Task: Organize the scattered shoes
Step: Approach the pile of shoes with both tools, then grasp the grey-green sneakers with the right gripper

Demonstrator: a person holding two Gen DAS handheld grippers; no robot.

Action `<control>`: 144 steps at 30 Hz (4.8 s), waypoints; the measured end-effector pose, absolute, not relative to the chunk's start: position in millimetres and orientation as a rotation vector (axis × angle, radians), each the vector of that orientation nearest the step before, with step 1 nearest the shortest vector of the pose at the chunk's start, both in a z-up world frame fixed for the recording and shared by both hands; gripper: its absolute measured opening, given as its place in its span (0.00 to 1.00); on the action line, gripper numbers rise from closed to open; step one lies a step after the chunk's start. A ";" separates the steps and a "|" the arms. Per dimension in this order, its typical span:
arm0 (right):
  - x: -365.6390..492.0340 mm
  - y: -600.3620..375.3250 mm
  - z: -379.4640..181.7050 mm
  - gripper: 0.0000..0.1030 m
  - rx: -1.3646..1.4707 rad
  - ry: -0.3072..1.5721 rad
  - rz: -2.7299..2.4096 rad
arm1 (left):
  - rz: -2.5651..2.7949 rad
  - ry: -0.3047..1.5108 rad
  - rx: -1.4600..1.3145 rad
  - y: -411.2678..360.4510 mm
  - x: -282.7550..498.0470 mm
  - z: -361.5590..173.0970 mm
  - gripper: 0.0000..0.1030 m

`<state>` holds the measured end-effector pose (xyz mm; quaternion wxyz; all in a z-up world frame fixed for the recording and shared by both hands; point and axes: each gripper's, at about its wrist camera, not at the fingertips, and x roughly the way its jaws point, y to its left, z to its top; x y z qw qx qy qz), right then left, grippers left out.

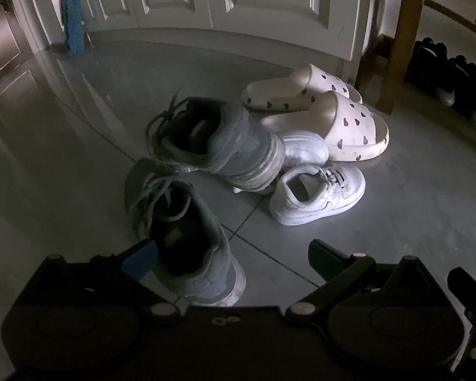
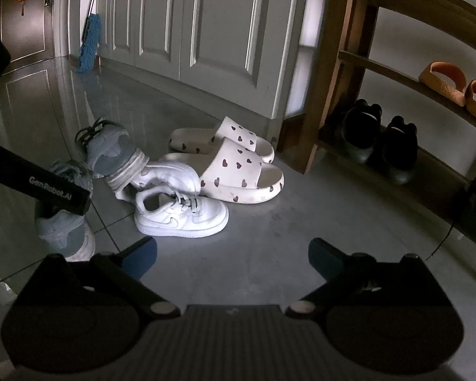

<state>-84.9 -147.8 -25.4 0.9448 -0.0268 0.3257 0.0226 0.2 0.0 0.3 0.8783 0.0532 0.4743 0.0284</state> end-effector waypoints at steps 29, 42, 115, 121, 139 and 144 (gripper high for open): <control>-84.0 -147.1 -27.8 1.00 -0.055 0.677 0.049 | 0.059 0.946 0.103 2.7 1.9 4.6 0.99; -83.0 -148.6 -31.1 1.00 -0.053 0.682 0.052 | 0.059 0.944 0.107 -1.3 0.4 2.8 0.99; 160.1 26.8 -5.3 0.98 -0.389 0.854 0.340 | 0.144 1.046 -0.077 138.9 112.8 -33.2 0.99; 185.9 36.5 -18.8 0.81 -0.528 0.992 0.364 | 0.130 1.071 -0.101 141.9 120.0 -38.0 0.99; 214.5 45.4 -44.6 0.19 -0.426 1.189 0.399 | 0.125 1.109 -0.127 142.0 128.8 -46.7 0.99; 200.5 31.8 -43.7 0.17 -0.337 1.154 0.364 | 0.121 1.103 -0.116 139.3 127.3 -43.9 0.99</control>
